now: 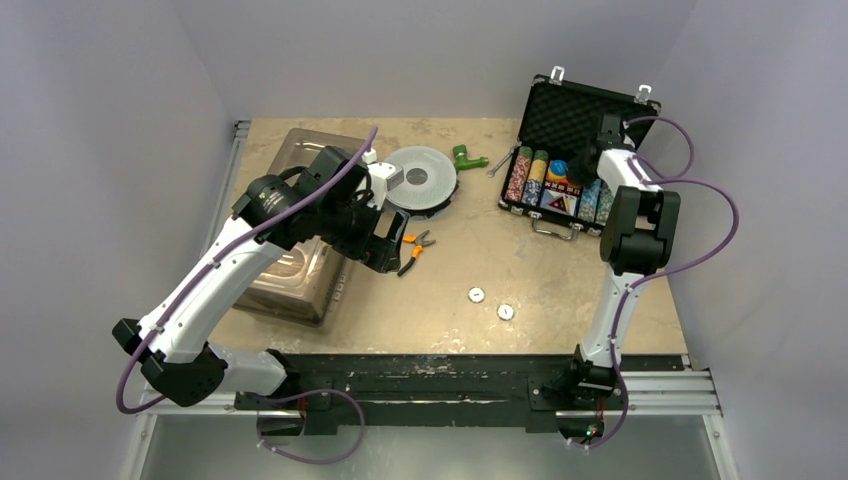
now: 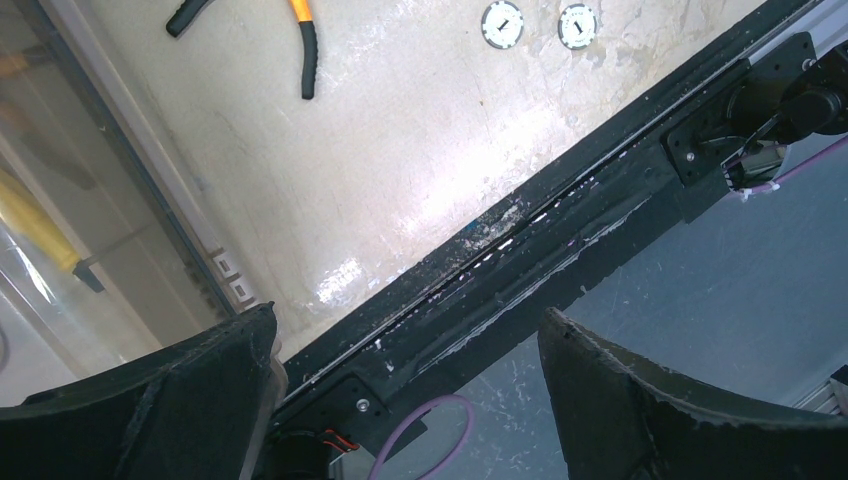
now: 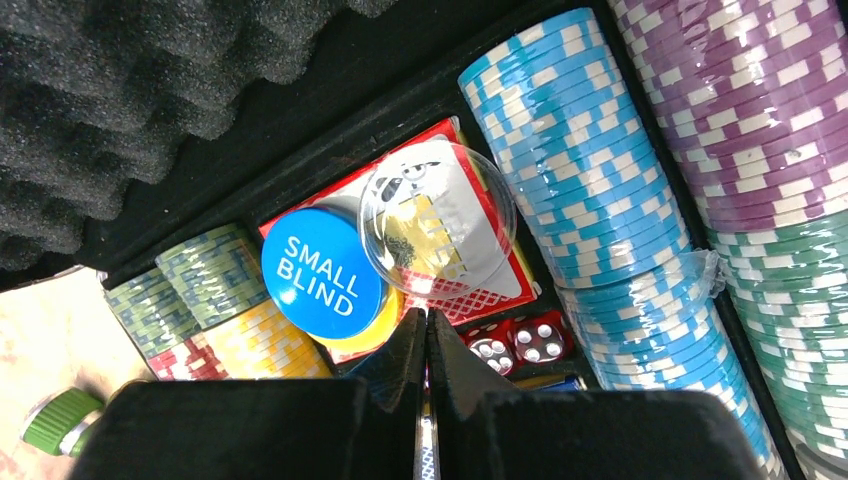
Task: Pack up texas hold em set
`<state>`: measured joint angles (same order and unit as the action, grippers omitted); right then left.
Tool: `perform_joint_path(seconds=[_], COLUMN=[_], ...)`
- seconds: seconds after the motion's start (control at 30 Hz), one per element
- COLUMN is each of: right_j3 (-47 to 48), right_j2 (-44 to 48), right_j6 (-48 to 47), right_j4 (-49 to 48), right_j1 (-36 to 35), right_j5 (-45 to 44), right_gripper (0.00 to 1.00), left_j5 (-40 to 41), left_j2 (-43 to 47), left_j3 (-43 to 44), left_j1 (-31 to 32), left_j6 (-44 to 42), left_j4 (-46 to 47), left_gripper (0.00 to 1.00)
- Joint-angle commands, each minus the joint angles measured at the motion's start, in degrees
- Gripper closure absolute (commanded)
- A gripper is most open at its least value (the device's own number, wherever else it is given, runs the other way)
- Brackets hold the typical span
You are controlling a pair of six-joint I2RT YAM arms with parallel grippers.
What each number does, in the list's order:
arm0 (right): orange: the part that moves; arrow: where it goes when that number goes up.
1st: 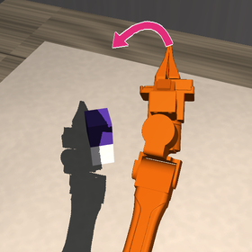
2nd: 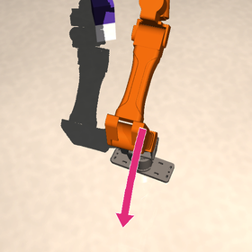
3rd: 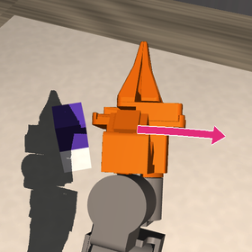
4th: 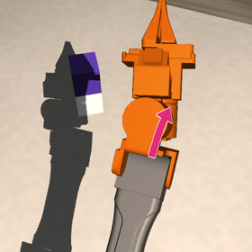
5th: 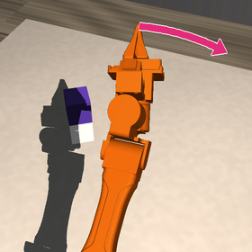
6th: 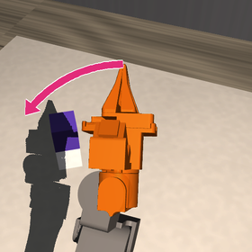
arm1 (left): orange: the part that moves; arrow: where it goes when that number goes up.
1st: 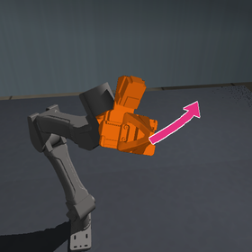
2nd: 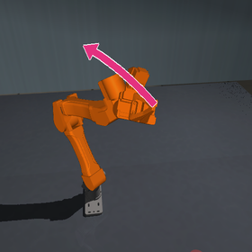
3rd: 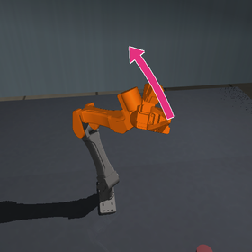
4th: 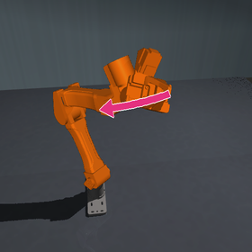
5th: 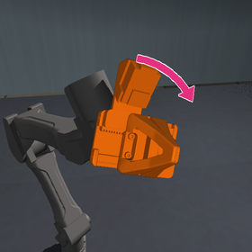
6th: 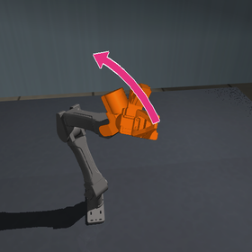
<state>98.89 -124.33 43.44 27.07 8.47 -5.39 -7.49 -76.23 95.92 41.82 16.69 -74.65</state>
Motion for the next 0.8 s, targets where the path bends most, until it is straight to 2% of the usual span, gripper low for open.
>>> perform_joint_path(seconds=[0.0, 0.43, 0.77], right_j3=[1.50, 7.27, 9.30], right_j2=[1.02, -4.08, -2.91], right_j6=[-0.32, -2.00, -2.33], right_j4=[-2.00, -0.85, 0.00], right_j1=[-0.20, -1.03, -2.33], right_j5=[-1.31, 0.70, 1.91], right_gripper=[1.00, 1.00, 1.00], left_j5=[-0.31, 0.19, 0.26], left_j2=[1.14, 1.24, 1.21], left_j3=[0.15, 0.15, 0.47], left_j1=[0.11, 0.10, 0.10], left_j6=[-1.13, -1.22, -1.13], left_j4=[0.85, 0.86, 0.88], left_gripper=[0.00, 0.00, 0.00])
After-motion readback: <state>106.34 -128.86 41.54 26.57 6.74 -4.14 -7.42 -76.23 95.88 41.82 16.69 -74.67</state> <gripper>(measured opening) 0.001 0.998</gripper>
